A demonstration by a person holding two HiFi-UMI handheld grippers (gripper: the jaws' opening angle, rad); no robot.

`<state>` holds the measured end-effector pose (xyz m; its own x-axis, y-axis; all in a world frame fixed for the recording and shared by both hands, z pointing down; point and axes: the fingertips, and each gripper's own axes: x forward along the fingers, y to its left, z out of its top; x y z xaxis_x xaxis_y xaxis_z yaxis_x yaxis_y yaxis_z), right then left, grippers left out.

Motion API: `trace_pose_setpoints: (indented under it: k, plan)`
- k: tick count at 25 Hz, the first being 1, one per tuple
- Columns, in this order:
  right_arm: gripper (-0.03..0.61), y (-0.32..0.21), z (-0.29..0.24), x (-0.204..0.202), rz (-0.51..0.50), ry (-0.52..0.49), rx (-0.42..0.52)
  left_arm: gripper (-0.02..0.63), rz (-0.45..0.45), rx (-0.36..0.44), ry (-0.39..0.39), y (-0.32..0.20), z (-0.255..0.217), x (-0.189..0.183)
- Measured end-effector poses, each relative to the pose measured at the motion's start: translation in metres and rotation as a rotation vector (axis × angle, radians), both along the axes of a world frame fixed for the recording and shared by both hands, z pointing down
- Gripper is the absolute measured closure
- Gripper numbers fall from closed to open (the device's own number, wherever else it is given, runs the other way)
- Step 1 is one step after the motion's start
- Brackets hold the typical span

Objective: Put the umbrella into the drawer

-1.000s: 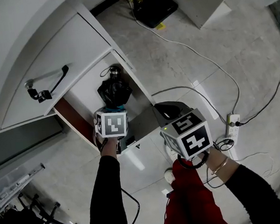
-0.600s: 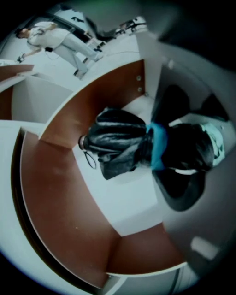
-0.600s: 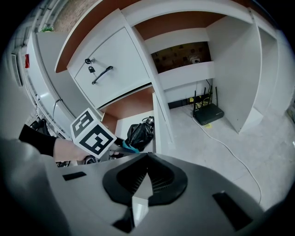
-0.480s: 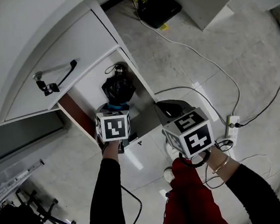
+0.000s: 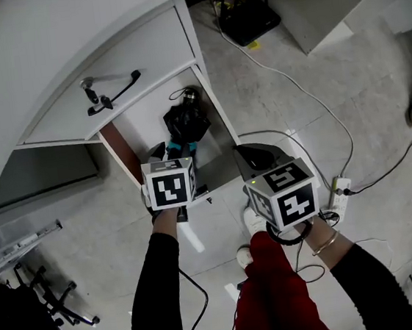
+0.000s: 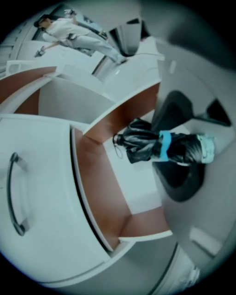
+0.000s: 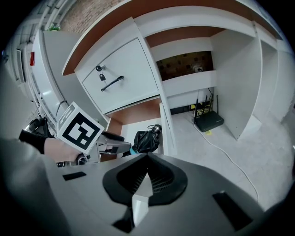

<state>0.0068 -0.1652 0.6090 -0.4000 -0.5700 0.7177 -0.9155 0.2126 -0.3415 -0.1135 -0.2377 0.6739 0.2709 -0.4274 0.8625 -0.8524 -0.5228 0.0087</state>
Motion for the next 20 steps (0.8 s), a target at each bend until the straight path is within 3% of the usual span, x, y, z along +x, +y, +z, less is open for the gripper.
trace_pose_setpoints:
  k: [20]
  plan:
    - [0.577, 0.024, -0.076, 0.002, 0.022, 0.018, 0.077, 0.563, -0.156, 0.161, 0.194, 0.034, -0.12, -0.025]
